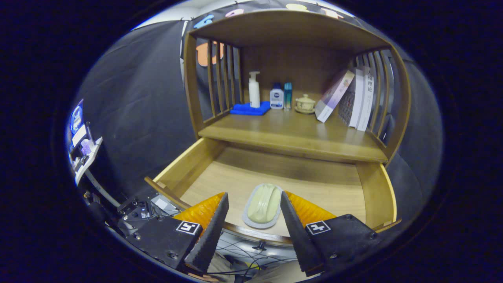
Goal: Pull open the drawer, take out the items inside it, and place them on the countertop above the cabinet.
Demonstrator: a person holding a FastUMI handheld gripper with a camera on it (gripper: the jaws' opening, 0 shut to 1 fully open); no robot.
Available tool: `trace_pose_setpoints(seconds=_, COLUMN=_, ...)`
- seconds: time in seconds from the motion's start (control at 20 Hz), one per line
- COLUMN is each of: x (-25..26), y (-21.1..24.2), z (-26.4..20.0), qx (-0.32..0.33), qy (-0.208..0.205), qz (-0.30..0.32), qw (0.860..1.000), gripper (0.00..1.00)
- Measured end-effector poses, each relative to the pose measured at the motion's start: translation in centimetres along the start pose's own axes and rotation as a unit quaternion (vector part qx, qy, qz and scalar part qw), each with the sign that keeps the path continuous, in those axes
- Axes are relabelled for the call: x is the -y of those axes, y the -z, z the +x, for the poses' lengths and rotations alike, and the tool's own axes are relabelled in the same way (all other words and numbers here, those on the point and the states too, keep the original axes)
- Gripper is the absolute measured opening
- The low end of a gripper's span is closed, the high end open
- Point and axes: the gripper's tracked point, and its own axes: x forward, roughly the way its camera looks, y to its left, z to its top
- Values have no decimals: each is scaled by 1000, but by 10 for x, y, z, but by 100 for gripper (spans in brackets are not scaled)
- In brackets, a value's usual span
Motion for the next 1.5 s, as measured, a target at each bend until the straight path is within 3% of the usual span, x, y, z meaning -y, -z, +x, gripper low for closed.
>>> trace_pose_setpoints(seconds=0.45, x=-2, y=15, z=60, qx=-120, qy=-19, qz=32, qw=992, gripper=83)
trace_pose_setpoints(seconds=0.85, x=14, y=28, z=89, qx=-170, qy=7, qz=32, qw=985, gripper=71)
trace_pose_setpoints(seconds=1.15, x=20, y=41, z=98, qx=-194, qy=6, qz=38, qw=980, gripper=56)
trace_pose_setpoints(seconds=1.35, x=23, y=40, z=100, qx=-192, qy=10, qz=39, qw=981, gripper=38)
trace_pose_setpoints(seconds=1.5, x=25, y=39, z=102, qx=-184, qy=12, qz=1, qw=983, gripper=28)
